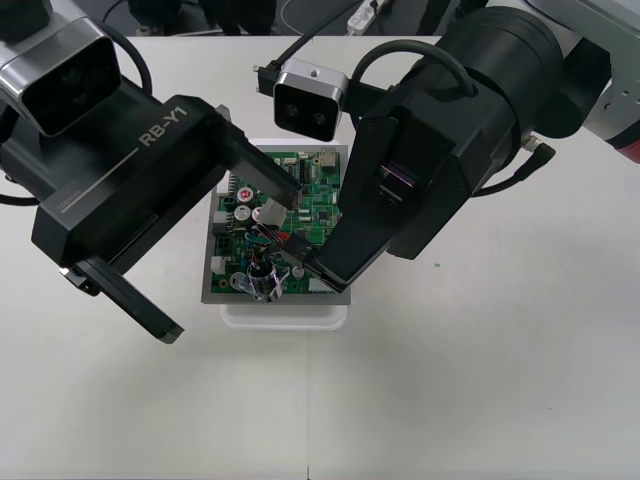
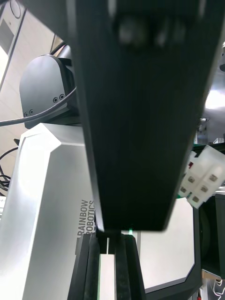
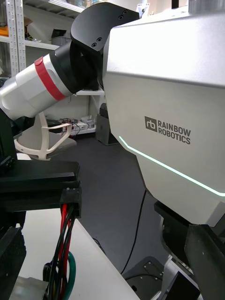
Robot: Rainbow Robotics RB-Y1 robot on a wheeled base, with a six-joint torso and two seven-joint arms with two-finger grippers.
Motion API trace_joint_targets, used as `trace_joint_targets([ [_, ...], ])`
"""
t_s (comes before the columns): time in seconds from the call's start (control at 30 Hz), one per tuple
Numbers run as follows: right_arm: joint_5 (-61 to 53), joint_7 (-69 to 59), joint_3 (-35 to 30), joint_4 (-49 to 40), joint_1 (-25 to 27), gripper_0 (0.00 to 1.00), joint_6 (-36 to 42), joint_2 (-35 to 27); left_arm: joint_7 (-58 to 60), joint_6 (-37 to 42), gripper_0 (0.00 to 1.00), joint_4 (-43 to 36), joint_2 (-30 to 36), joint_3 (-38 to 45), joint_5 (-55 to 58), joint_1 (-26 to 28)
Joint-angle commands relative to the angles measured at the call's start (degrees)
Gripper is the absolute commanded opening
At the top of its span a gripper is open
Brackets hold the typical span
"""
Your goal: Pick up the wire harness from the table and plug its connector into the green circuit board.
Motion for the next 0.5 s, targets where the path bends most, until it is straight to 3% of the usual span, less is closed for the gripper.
trace_joint_targets([
  [0.03,-0.2,-1.2,0.5,-1.4,-3.0,0.0,0.0,0.9,3.7,0.0,1.0,0.0,-1.7,-1.3,-0.3,-3.3],
  [0.5,-0.2,-0.9,0.5,-1.4,-2.9,0.0,0.0,0.9,4.7,0.1,1.0,2.1,-3.9,-1.7,-2.4,-5.2],
])
